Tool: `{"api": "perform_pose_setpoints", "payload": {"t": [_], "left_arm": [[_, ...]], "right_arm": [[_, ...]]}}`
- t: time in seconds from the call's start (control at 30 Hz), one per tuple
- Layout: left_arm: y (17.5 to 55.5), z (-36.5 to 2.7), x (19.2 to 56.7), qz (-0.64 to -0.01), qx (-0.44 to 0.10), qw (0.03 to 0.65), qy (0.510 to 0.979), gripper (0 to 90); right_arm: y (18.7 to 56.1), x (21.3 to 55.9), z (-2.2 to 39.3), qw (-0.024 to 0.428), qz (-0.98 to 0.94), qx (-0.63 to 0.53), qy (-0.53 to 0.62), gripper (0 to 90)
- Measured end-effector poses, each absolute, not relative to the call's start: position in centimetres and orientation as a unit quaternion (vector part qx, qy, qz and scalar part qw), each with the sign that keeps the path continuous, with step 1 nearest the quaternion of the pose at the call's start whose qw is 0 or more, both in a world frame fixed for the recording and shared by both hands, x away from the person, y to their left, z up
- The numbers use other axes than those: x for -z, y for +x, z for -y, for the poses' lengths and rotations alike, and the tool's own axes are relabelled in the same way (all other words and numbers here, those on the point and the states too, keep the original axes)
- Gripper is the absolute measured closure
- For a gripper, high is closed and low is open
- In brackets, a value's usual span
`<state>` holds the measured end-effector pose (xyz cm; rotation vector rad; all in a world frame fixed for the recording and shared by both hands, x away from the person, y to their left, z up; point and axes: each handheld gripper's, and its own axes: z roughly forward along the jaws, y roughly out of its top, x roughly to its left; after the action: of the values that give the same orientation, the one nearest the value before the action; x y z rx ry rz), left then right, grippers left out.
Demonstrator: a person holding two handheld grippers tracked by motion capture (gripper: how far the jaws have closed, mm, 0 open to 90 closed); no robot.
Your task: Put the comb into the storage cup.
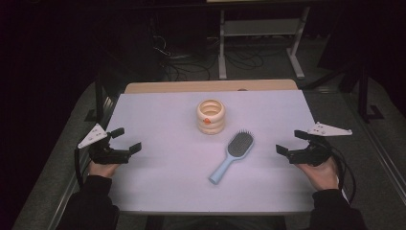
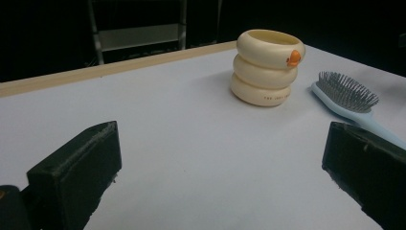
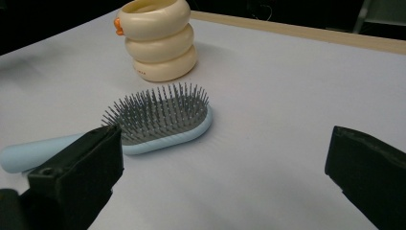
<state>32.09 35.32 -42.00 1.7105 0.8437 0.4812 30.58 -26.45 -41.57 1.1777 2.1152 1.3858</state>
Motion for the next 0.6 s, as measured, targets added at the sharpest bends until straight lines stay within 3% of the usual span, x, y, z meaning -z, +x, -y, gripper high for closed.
{"api": "perform_pose_setpoints", "payload": {"t": [0.6], "left_arm": [[31.97,-35.09,41.81,-0.346,-0.201,0.558,0.727,0.0]], "right_arm": [[30.40,41.59,26.38,0.173,-0.750,-0.487,0.414,0.0]]}}
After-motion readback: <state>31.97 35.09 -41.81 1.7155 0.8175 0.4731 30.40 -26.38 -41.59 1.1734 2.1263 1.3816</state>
